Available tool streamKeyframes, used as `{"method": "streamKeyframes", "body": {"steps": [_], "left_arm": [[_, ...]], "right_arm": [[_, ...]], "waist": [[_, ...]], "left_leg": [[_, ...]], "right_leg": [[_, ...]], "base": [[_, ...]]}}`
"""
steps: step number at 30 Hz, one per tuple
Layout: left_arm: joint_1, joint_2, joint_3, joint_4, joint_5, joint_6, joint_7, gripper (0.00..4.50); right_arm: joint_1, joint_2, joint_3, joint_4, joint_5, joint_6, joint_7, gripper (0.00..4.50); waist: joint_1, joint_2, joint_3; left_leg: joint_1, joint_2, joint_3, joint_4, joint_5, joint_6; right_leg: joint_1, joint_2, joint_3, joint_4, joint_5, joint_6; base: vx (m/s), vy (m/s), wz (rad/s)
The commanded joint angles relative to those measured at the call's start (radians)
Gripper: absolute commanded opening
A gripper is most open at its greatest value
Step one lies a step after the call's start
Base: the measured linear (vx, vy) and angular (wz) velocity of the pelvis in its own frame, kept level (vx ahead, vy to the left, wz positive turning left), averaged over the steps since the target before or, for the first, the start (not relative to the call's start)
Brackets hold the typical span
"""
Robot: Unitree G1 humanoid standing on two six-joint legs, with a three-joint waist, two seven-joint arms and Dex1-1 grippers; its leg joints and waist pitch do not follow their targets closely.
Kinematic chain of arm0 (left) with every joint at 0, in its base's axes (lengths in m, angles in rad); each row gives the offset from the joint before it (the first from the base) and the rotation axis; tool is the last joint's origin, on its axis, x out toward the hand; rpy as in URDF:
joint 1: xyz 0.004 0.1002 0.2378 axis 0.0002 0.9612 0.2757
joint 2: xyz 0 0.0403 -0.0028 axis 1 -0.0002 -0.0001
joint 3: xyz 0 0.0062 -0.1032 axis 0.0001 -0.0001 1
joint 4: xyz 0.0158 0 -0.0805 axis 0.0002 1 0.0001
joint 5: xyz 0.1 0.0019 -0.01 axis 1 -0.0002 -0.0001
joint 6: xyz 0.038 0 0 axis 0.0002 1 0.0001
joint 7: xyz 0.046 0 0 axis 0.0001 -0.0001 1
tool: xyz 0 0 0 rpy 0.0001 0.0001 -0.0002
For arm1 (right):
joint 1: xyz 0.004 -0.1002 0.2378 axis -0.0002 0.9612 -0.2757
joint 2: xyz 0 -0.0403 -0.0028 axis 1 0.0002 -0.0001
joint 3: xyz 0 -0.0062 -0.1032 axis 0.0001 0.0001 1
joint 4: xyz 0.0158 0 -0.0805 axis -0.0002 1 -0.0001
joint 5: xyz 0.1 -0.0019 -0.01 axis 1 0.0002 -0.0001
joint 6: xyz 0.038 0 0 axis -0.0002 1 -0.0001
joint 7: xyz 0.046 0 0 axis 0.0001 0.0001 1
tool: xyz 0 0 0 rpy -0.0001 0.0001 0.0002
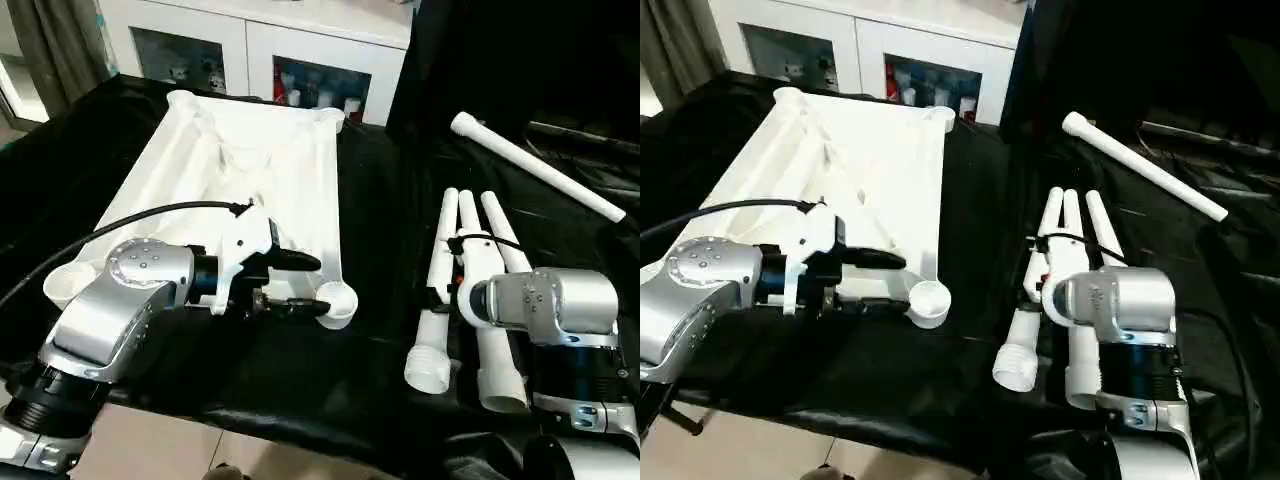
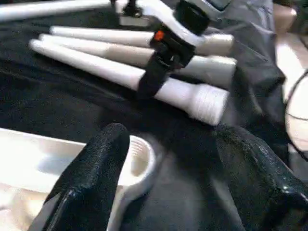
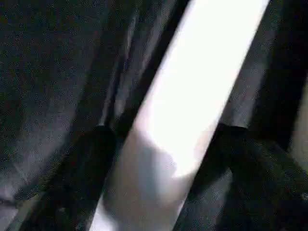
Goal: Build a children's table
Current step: Pick table leg
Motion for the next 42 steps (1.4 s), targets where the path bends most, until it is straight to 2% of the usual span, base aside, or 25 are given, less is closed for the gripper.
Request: {"method": "streamKeyframes", "body": {"steps": [1,4,6,9,13,14,15,16,20,27,29,30,31,32,33,34,35,36,38,42], "left_arm": [[-0.002,0.005,-0.023,-0.027,-0.015,0.026,-0.008,3.62],[-0.003,0.006,-0.033,-0.037,-0.021,0.044,-0.009,3.72],[-0.005,0.004,-0.043,-0.041,-0.019,0.057,-0.003,4.08],[-0.006,0.003,-0.044,-0.040,-0.016,0.059,-0.002,4.11],[-0.012,0.008,-0.049,-0.040,-0.005,0.076,0.003,4.50],[-0.011,0.011,-0.050,-0.041,-0.005,0.078,0.005,4.50],[-0.010,0.013,-0.051,-0.040,-0.005,0.078,0.006,4.50],[-0.010,0.015,-0.051,-0.040,-0.006,0.080,0.008,4.50],[-0.009,0.017,-0.050,-0.039,-0.004,0.078,0.016,4.50],[-0.033,-0.002,-0.008,0.028,0.046,0.057,0.107,4.50],[-0.062,-0.040,0.020,0.078,0.078,0.078,0.208,4.50],[-0.075,-0.057,0.031,0.093,0.080,0.087,0.237,4.50],[-0.089,-0.078,0.044,0.107,0.080,0.094,0.269,4.50],[-0.094,-0.086,0.049,0.111,0.077,0.096,0.276,4.50],[-0.132,-0.165,0.110,0.148,0.027,0.122,0.345,4.50],[-0.151,-0.205,0.143,0.171,-0.005,0.141,0.374,4.50],[-0.153,-0.209,0.147,0.174,-0.009,0.144,0.378,4.50],[-0.179,-0.255,0.184,0.212,-0.041,0.162,0.414,4.50],[-0.207,-0.302,0.210,0.250,-0.067,0.144,0.439,4.50],[-0.286,-0.436,0.320,0.331,-0.187,0.188,0.508,4.50]], "right_arm": [[0.019,-0.006,-0.005,0.024,0.004,0.012,0.000,3.51],[0.022,-0.005,-0.007,0.038,0.003,0.007,0.001,3.35],[0.027,-0.007,-0.003,0.064,0.000,-0.004,0.004,3.09],[0.028,-0.007,-0.002,0.069,-0.002,-0.006,0.005,3.01],[0.031,-0.011,0.001,0.086,0.002,-0.013,0.002,2.54],[0.031,-0.011,0.002,0.089,0.002,-0.016,0.001,2.54],[0.031,-0.009,0.000,0.094,0.002,-0.018,-0.001,2.43],[0.029,-0.006,-0.005,0.102,0.001,-0.023,-0.003,2.23],[0.025,0.002,-0.024,0.116,0.000,-0.035,-0.011,2.00],[-0.026,0.014,-0.099,0.136,0.027,-0.086,-0.011,1.87],[-0.052,0.018,-0.127,0.118,0.066,-0.151,0.024,1.85],[-0.058,0.015,-0.126,0.109,0.083,-0.178,0.049,1.85],[-0.065,0.013,-0.124,0.097,0.104,-0.217,0.082,1.85],[-0.066,0.015,-0.126,0.093,0.111,-0.229,0.092,1.84],[-0.074,0.024,-0.134,0.052,0.167,-0.334,0.181,1.84],[-0.074,0.029,-0.134,0.029,0.191,-0.380,0.224,1.84],[-0.074,0.030,-0.134,0.026,0.194,-0.385,0.229,1.84],[-0.074,0.035,-0.133,-0.003,0.224,-0.430,0.286,1.84],[-0.078,0.040,-0.137,-0.033,0.266,-0.444,0.348,1.84],[-0.097,0.055,-0.159,-0.057,0.367,-0.429,0.438,1.84]], "waist": [[0.001,0.011,-0.067],[0.001,0.011,-0.065],[0.001,0.011,-0.065],[0.000,0.011,-0.063],[0.000,0.010,-0.064],[0.000,0.010,-0.065],[-0.001,0.003,-0.065],[0.001,0.007,-0.065],[0.000,0.005,-0.066],[-0.002,0.006,-0.067],[-0.003,0.009,-0.067],[-0.002,0.007,-0.071],[-0.001,0.013,-0.070],[-0.001,0.011,-0.070],[0.000,0.020,-0.071],[0.002,0.014,-0.074],[0.004,0.013,-0.075],[0.005,0.015,-0.075],[0.006,0.012,-0.074],[0.009,0.006,-0.077]], "left_leg": [[0.010,0.026,-0.001,-0.064,-0.050,-0.065],[0.011,0.026,-0.003,-0.066,-0.075,-0.074],[0.012,0.027,-0.003,-0.067,-0.081,-0.077],[0.013,0.026,-0.003,-0.068,-0.100,-0.080],[0.015,0.027,-0.005,-0.069,-0.112,-0.086],[0.016,0.027,-0.005,-0.069,-0.112,-0.087],[0.014,0.027,-0.005,-0.069,-0.111,-0.085],[0.015,0.027,-0.006,-0.069,-0.113,-0.086],[0.016,0.027,-0.006,-0.069,-0.120,-0.090],[0.018,0.028,-0.009,-0.070,-0.162,-0.096],[0.018,0.028,-0.008,-0.068,-0.174,-0.096],[0.015,0.028,-0.010,-0.067,-0.159,-0.089],[0.013,0.028,-0.009,-0.066,-0.147,-0.084],[0.012,0.029,-0.010,-0.066,-0.141,-0.081],[0.011,0.028,-0.008,-0.064,-0.129,-0.076],[0.010,0.028,-0.007,-0.059,-0.126,-0.066],[0.010,0.028,-0.006,-0.058,-0.113,-0.058],[0.005,0.026,-0.007,-0.058,-0.088,-0.043],[0.004,0.026,-0.008,-0.057,-0.068,-0.016],[0.003,0.024,-0.006,-0.053,-0.046,0.005]], "right_leg": [[0.057,-0.065,0.051,-0.066,0.003,-0.146],[0.057,-0.067,0.051,-0.070,-0.045,-0.138],[0.057,-0.067,0.051,-0.071,-0.056,-0.135],[0.055,-0.067,0.051,-0.076,-0.086,-0.130],[0.055,-0.067,0.050,-0.077,-0.103,-0.121],[0.055,-0.067,0.050,-0.077,-0.102,-0.120],[0.056,-0.067,0.050,-0.078,-0.104,-0.119],[0.054,-0.068,0.050,-0.077,-0.107,-0.118],[0.053,-0.067,0.049,-0.077,-0.102,-0.120],[0.051,-0.068,0.048,-0.083,-0.161,-0.110],[0.051,-0.067,0.048,-0.083,-0.160,-0.110],[0.055,-0.069,0.047,-0.080,-0.142,-0.115],[0.055,-0.070,0.047,-0.080,-0.116,-0.121],[0.056,-0.070,0.047,-0.079,-0.106,-0.126],[0.058,-0.070,0.049,-0.076,-0.076,-0.140],[0.062,-0.071,0.048,-0.075,-0.042,-0.159],[0.063,-0.071,0.047,-0.072,-0.022,-0.168],[0.065,-0.070,0.047,-0.068,0.015,-0.181],[0.067,-0.067,0.047,-0.070,0.043,-0.191],[0.070,-0.068,0.045,-0.068,0.070,-0.219]], "base": [[0.000,0.000,0.00],[0.000,0.000,0.00],[0.000,0.000,0.00],[0.000,0.000,0.00],[0.000,0.000,0.00],[0.000,0.000,0.00],[0.000,0.000,0.00],[0.000,0.000,0.00],[0.000,0.000,0.00],[0.000,0.000,0.00],[0.000,0.000,0.00],[0.000,0.000,0.00],[0.000,0.000,0.00],[0.000,0.000,0.00],[0.000,0.000,0.00],[0.000,0.000,0.00],[0.000,0.000,0.00],[0.000,0.000,0.00],[0.000,0.000,0.00],[0.000,0.000,0.00]]}}
